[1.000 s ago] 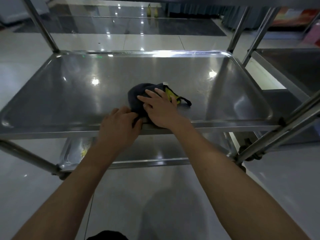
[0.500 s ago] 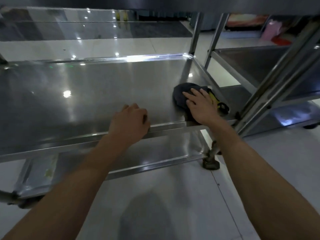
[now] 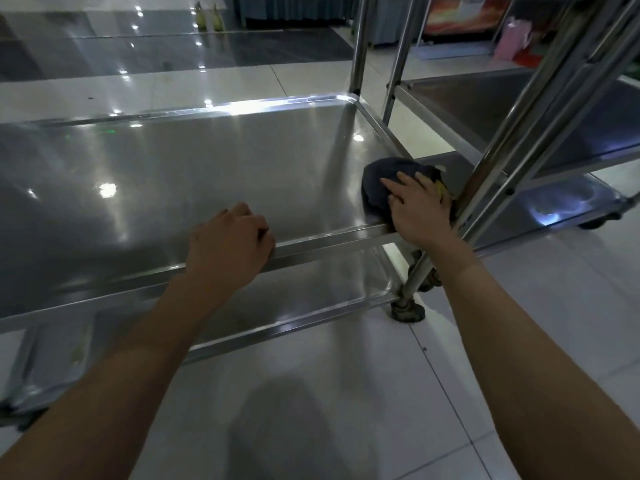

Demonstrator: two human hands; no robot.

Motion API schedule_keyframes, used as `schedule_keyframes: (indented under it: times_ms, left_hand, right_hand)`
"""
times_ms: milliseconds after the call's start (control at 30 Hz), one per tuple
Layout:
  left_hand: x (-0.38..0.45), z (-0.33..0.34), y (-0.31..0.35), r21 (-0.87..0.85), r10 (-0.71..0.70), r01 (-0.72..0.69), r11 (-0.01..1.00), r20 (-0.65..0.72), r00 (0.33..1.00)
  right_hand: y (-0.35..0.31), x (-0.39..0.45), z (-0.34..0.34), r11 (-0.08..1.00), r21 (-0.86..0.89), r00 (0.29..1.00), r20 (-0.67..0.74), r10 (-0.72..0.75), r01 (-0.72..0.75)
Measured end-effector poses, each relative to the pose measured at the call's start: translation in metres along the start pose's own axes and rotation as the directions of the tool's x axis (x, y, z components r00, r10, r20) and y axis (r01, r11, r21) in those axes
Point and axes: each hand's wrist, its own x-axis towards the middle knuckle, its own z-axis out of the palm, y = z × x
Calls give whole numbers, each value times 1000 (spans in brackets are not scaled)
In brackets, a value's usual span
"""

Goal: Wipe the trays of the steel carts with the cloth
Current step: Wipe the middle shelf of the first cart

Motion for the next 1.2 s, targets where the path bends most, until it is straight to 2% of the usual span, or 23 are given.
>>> schedule_keyframes:
  times_ms: [133,300,500,633,767,900,1067,1200]
  left_hand:
    - [-9,-1,0,-11,3,-3,1000,9,1000]
    - [-23,-1,-6,-13,40,-40,999,0,999]
    - [-28,-2,-15,-4,100,-100,995,62,993]
    - [-31,-9,-28,-38,112,-109,993,74,991]
    - [-40,-23,-60,-39,-47,44,998,-68,997]
    - [-46,-33,-91,51,-176,175,983,16,984]
    - [-50,-33,-103,73,-155,150,986,78,985]
    - [-47,-33,-100,55,-181,176,983,98,979]
  right_hand:
    - [-10,-34,0,998,54,994,-101,46,-41]
    - [-29,-67,2,995,87,985,-156,69,-56]
    - [-74,-103,8,991,137,984,-177,14,10]
    - [-107,-104,12,986,147,993,-102,-62,77]
    - [-139,-81,19,982,124,989,33,-147,142]
    - [-193,-47,35,953,159,950,140,-279,257]
    - [-262,-11,65,903,189,893,172,-417,385]
    - [-275,14,78,883,209,866,198,-460,421]
